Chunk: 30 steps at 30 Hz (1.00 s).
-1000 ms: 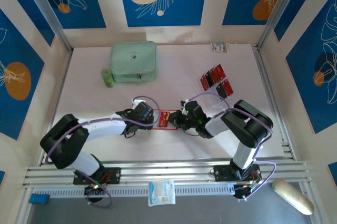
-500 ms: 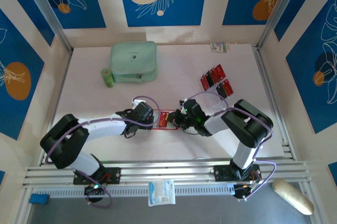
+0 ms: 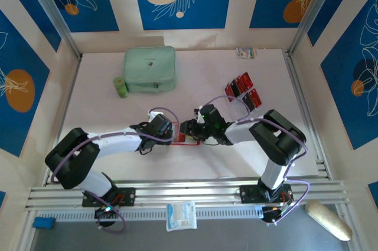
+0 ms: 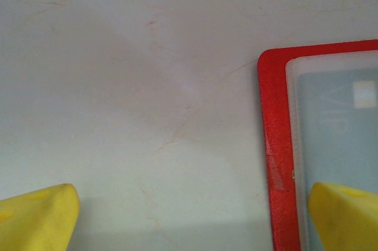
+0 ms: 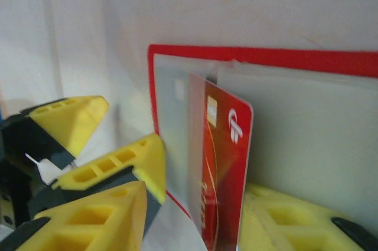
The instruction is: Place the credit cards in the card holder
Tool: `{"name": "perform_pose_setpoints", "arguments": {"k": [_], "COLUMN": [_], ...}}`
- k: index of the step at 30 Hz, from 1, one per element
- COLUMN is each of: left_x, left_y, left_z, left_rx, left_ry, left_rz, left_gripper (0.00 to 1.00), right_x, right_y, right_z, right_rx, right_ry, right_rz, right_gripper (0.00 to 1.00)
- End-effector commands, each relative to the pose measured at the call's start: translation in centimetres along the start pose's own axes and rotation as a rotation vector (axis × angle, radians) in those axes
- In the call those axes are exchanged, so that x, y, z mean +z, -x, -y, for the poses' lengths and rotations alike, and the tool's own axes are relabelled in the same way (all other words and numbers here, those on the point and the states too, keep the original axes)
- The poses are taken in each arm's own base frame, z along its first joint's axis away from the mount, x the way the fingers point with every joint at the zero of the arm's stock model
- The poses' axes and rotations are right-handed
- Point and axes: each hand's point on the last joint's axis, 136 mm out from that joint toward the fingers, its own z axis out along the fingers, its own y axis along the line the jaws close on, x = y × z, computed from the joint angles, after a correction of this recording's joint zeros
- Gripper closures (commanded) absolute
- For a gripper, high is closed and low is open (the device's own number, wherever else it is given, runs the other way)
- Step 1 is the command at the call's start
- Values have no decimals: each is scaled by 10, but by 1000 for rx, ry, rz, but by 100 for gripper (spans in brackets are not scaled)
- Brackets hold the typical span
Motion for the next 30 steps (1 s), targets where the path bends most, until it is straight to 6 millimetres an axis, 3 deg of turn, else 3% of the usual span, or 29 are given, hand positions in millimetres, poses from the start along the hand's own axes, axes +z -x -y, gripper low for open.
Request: {"name": "perform_pose_setpoints", "arguments": {"k": [1,6,12,30], "left_x": [0,0,1,0], "left_y": [-6,-7,-10,-6], "left_z": [-10,-12,-13,-13], "left_rx": [-13,-23,-31,-52], "left_ry": [22,21,20,2], "left_rz": [-6,-1,-2,14], "left_gripper": [0,0,0,0], "right_x": [-21,-35,-26,23], "right_y": [-18,-5,1,-11], "right_z": [39,21,5,10], "right_rx": [-10,-103,-161,-162], "right_ry": [-187,-206,-210,-259], "right_rz": [-86,-84,-112,-224], "right_gripper": [54,61,79,89]}}
